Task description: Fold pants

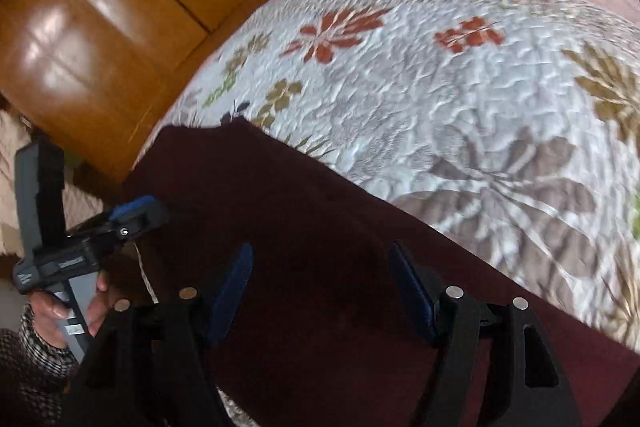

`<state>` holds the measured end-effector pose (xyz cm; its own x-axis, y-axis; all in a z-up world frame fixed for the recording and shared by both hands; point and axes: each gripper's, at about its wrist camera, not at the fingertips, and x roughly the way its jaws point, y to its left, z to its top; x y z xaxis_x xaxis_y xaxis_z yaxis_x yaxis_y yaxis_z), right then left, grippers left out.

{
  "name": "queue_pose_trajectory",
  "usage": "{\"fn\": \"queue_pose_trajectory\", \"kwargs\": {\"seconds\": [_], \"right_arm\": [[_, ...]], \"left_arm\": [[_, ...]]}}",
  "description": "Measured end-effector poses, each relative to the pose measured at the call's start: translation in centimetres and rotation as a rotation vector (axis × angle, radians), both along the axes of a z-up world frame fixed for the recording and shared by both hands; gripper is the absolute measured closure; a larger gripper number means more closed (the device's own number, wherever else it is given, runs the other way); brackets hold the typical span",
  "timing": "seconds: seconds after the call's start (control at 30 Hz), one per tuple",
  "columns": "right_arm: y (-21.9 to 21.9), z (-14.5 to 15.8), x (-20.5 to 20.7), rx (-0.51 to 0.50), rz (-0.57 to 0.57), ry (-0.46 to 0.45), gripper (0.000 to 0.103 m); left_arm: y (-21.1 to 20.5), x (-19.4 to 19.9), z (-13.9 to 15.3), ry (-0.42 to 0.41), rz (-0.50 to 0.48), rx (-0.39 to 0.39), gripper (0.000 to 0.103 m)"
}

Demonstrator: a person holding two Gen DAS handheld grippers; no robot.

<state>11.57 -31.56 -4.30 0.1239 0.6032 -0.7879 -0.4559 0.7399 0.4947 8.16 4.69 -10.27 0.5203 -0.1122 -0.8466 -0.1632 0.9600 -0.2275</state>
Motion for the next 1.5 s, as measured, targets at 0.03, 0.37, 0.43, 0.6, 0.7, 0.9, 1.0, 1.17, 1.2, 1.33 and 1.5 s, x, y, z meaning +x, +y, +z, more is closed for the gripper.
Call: {"fn": "queue_pose_trajectory", "kwargs": {"seconds": [0.03,0.37,0.43,0.6,0.7,0.9,1.0,1.17,1.2,1.33,1.5], "right_arm": [[0.4,-0.3,0.3,0.007,0.017,0.007,0.032],[1.7,-1.9,1.7,-0.030,0.022,0.002,0.103],[1.0,-1.0,2.3,0.006,-0.020,-0.019,0.103],[1.0,0.2,3.0,0.053,0.021,-0.005,0.082],[2.5,-0.8,2.2,-0.052,0.102,-0.015,0.043],[4.0,-2.0,2.1,-0.068,0.114,-0.040,0.017],[5.5,-2.9,1.9,-0.132,0.159,-0.075,0.018],[4.0,-3.2,2.8,-0.112,0.102,-0.062,0.101],[3.3,-3.1,3.4,-0.078,0.075,-0.040,0.103],[1.7,-3.3,4.5,-0.017,0.002,-0.001,0.103],[-0.1,-2.4,3.8,0.020,-0.030,-0.015,0.103]], "left_arm": [[0.0,0.0,-0.2,0.006,-0.001,-0.002,0.007],[-1.3,0.4,-1.3,0.031,-0.040,0.007,0.007],[-1.3,0.4,-1.5,0.038,-0.039,0.010,0.007],[-1.2,0.5,-1.8,0.049,-0.030,0.008,0.007],[-1.1,0.6,-1.9,0.053,-0.029,0.012,0.007],[-0.2,1.3,-2.3,0.065,-0.019,0.052,0.007],[0.9,1.7,-2.3,0.072,0.018,0.042,0.007],[2.1,2.2,-2.5,0.080,0.057,0.036,0.007],[2.1,2.3,-2.6,0.081,0.060,0.034,0.007],[1.9,2.3,-2.6,0.079,0.050,0.035,0.007],[1.7,2.5,-2.8,0.084,0.043,0.042,0.007]]}}
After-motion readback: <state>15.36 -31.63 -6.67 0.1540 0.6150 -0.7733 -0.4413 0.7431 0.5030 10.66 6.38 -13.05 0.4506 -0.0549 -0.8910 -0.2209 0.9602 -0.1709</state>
